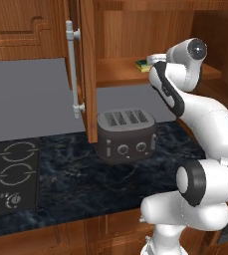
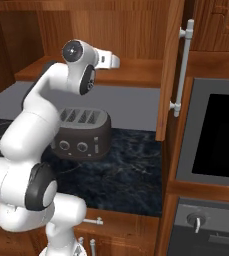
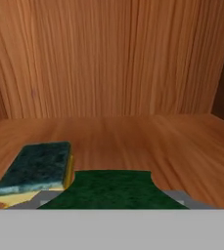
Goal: Pick up the sponge and sponge from the sink, and place them back in the cabinet, and close the cabinet doors.
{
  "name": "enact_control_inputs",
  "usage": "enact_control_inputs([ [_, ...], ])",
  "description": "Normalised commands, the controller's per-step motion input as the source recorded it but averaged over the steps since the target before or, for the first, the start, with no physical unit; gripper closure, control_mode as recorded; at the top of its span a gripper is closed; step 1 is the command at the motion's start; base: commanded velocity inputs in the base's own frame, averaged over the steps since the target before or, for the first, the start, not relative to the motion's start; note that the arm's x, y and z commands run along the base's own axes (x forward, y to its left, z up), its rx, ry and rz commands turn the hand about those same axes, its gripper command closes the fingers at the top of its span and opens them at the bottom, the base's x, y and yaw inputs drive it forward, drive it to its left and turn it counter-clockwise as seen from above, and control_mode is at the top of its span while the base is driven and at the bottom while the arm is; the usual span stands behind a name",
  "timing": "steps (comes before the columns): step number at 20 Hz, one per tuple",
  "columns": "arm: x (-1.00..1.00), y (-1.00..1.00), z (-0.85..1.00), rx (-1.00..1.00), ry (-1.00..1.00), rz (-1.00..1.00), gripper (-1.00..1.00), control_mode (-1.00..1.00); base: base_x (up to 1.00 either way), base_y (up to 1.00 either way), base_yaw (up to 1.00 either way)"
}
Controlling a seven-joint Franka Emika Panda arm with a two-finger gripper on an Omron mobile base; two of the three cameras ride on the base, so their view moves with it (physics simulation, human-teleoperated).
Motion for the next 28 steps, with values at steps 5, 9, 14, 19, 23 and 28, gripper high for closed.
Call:
enact_control_inputs([
  [5,0.25,0.00,-0.05,0.00,0.01,0.00,1.00,-1.00,0.00,0.00,0.00],
  [9,0.19,0.00,-0.04,0.00,0.05,0.00,1.00,-1.00,0.00,0.00,0.00],
  [14,0.18,0.00,-0.07,0.00,0.08,0.00,1.00,-1.00,0.00,0.00,0.00],
  [19,0.14,-0.03,-0.10,0.00,0.06,0.00,1.00,-1.00,0.00,0.00,0.00],
  [23,0.11,-0.06,-0.16,0.00,0.03,0.00,1.00,-1.00,0.00,0.00,0.00],
  [28,0.17,-0.02,-0.22,0.00,0.00,0.00,1.00,-1.00,0.00,0.00,0.00],
])
